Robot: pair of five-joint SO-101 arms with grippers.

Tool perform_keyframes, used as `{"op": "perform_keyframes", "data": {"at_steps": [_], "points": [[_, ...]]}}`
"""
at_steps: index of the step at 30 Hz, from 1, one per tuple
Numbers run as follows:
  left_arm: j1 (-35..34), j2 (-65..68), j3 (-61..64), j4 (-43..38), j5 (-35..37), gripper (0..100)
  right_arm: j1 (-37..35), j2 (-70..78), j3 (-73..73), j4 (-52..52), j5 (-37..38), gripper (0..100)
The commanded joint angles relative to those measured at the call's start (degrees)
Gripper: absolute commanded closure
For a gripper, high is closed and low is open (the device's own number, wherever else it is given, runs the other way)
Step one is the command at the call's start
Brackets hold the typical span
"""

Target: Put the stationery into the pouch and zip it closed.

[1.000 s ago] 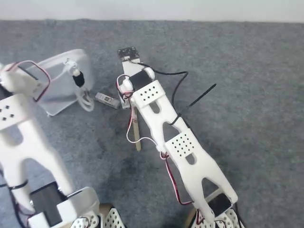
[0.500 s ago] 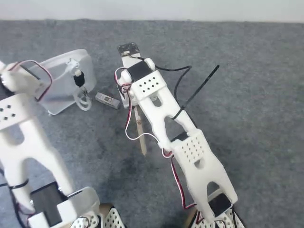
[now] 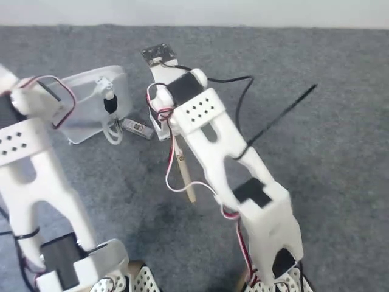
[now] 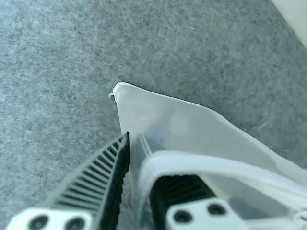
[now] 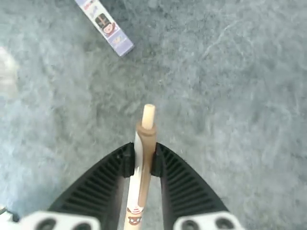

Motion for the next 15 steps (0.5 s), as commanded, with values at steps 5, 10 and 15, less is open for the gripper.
{"op": "perform_keyframes", "data": {"at_steps": [5, 10, 15], "points": [[0.5, -3.7, -1.3, -1.4, -1.4, 99, -0.5, -17.8, 7.4, 2.4, 1.1, 99.2], [0.5, -3.7, -1.3, -1.5, -1.5, 99, -0.5, -23.1, 10.2, 2.4, 1.1, 99.2], [0.7, -3.7, -1.3, -1.5, -1.5, 99, -1.2, -28.3, 11.3, 2.4, 1.0, 99.2]]}}
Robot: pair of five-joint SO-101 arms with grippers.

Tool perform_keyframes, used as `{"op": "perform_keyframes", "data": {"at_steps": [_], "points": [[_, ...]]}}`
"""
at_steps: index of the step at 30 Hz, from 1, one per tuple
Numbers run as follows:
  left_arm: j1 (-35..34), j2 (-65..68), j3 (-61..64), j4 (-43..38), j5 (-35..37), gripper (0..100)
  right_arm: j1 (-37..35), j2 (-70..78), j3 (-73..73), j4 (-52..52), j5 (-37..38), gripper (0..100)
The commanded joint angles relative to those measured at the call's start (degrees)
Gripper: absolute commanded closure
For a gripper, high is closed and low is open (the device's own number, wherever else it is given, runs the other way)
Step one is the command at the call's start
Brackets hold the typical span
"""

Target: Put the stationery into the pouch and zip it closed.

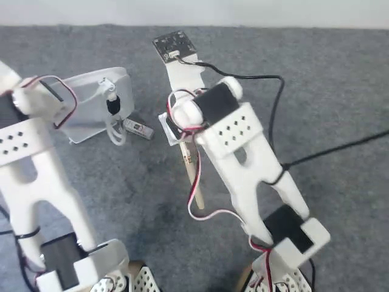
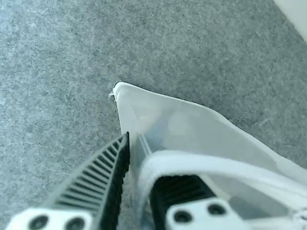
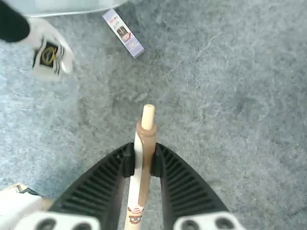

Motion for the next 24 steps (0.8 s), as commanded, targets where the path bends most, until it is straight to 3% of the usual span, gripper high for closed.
{"op": "perform_keyframes", "data": {"at_steps": [1, 6, 17, 24], "points": [[0.9, -3.7, -1.3, -1.5, -0.4, 99, -0.9, -6.9, -0.4, 2.3, 1.0, 99.2], [1.8, -3.6, -1.3, -1.3, -0.4, 99, -2.1, -11.2, -0.7, 0.6, 0.6, 99.2], [1.8, -3.6, -1.3, -1.1, -0.4, 99, -2.2, -18.9, -0.4, -17.3, 0.6, 99.2], [1.8, -3.6, -1.3, -1.1, -0.4, 99, -8.0, -20.9, -0.7, -27.0, 1.1, 99.2]]}}
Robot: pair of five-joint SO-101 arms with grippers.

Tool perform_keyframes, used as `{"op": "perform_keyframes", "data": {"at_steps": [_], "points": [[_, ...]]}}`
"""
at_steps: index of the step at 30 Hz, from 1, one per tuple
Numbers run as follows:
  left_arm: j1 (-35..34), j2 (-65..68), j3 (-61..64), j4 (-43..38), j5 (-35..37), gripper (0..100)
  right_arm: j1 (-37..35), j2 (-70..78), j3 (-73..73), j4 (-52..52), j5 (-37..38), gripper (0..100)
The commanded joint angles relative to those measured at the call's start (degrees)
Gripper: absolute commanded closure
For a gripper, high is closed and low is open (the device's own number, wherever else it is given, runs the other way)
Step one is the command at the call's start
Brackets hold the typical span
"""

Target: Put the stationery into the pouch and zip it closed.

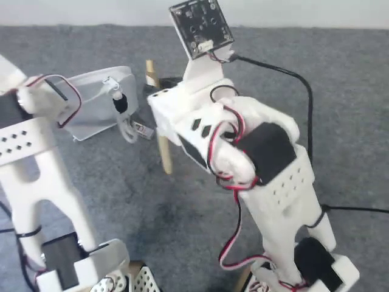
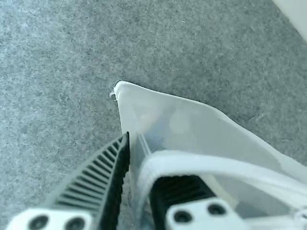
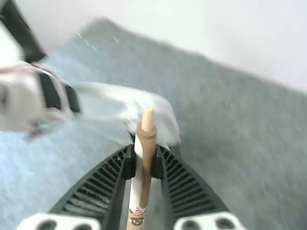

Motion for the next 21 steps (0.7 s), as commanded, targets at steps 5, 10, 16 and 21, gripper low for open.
{"op": "perform_keyframes", "data": {"at_steps": [5, 10, 16, 21], "points": [[0.3, -3.6, -1.3, -1.1, -0.4, 99, -5.5, -3.9, -0.7, -14.1, 6.5, 99.2], [0.3, -3.6, -1.3, -1.1, -0.4, 99, -5.7, -3.3, -0.4, -14.9, 6.7, 99.2], [0.3, -3.6, -1.3, -1.1, -0.4, 99, -5.7, -3.2, -0.4, -16.6, 6.7, 99.2], [0.3, -3.6, -1.3, -1.1, -0.4, 99, -5.3, -3.3, 0.9, -21.0, 6.3, 99.2]]}}
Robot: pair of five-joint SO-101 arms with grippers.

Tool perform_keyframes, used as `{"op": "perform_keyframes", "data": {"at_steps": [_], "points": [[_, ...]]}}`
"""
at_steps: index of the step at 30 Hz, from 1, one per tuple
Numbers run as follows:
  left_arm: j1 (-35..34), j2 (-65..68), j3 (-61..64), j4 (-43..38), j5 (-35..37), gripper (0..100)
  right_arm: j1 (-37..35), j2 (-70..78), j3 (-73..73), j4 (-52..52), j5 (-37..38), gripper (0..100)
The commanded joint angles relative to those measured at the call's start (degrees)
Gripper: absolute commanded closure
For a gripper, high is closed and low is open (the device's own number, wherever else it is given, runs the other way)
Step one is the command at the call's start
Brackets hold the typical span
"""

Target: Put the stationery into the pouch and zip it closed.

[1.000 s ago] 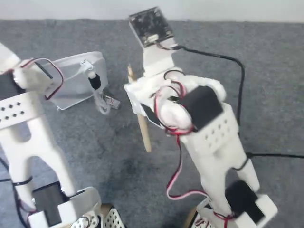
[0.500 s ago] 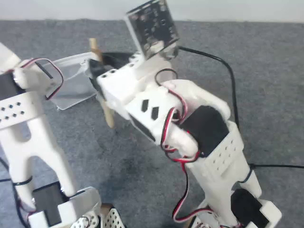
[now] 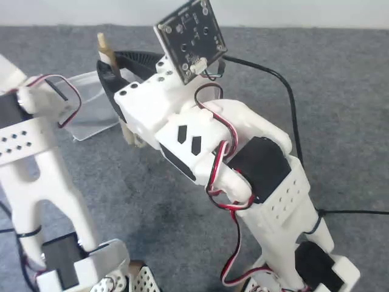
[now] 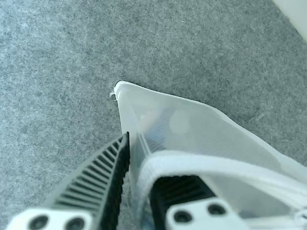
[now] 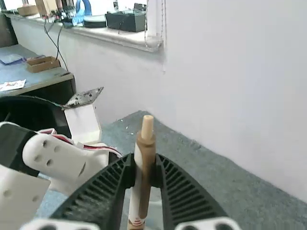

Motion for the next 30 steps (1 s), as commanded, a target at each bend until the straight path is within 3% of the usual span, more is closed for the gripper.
{"op": "perform_keyframes", "data": {"at_steps": [1, 6, 17, 30], "points": [[0.3, -3.6, -1.3, -1.1, -0.4, 99, 0.0, -3.0, 1.8, -5.0, -0.3, 99.2], [0.1, -3.6, -1.2, -1.1, -0.4, 99, 1.8, -4.5, 7.4, -12.8, -3.7, 99.2], [0.2, -3.6, -1.1, -1.1, -0.4, 99, 3.9, -12.7, 30.9, -43.6, -3.4, 99.2], [0.2, -3.7, -0.7, -1.1, -0.4, 99, 4.0, -10.6, 40.1, -60.5, -1.8, 99.2]]}}
